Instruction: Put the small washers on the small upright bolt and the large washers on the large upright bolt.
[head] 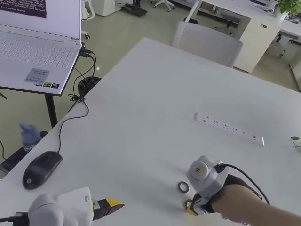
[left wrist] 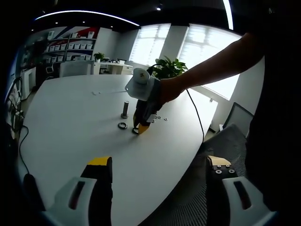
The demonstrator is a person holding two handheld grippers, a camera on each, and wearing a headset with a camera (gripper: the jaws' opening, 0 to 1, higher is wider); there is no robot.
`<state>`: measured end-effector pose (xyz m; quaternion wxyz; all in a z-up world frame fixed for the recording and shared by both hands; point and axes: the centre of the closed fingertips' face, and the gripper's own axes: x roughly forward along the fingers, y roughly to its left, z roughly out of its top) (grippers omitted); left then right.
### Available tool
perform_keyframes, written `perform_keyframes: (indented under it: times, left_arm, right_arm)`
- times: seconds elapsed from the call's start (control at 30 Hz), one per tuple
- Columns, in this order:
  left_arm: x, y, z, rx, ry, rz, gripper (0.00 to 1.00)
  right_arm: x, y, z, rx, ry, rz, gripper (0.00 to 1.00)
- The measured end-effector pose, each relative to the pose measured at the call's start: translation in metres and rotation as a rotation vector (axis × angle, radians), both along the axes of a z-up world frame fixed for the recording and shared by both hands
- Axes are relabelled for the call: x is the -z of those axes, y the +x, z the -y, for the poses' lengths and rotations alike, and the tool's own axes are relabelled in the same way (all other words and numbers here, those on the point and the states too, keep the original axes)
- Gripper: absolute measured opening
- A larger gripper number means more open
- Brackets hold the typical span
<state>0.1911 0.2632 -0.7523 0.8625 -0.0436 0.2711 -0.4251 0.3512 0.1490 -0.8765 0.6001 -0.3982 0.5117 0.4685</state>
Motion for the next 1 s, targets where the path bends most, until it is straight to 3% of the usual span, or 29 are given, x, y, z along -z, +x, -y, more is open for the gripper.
perform_keyframes:
  times: [0.4,0.6,1.0]
  left_arm:
    - [0.005,-0.006,0.003,0.011,0.002,-0.018,0.81]
    - [0.003,-0.005,0.004,0.014,0.001,-0.016,0.81]
    - [-0.002,-0.001,0.007,0.036,0.007,-0.003,0.81]
  right_arm:
    - [-0.012,-0.001,0.01,0.022,0.004,-0.026,0.2]
    - [-0.026,-0.001,0.019,0.054,0.019,-0.03,0.2]
    - [-0.052,0.02,0.028,0.098,0.04,0.0,0.2]
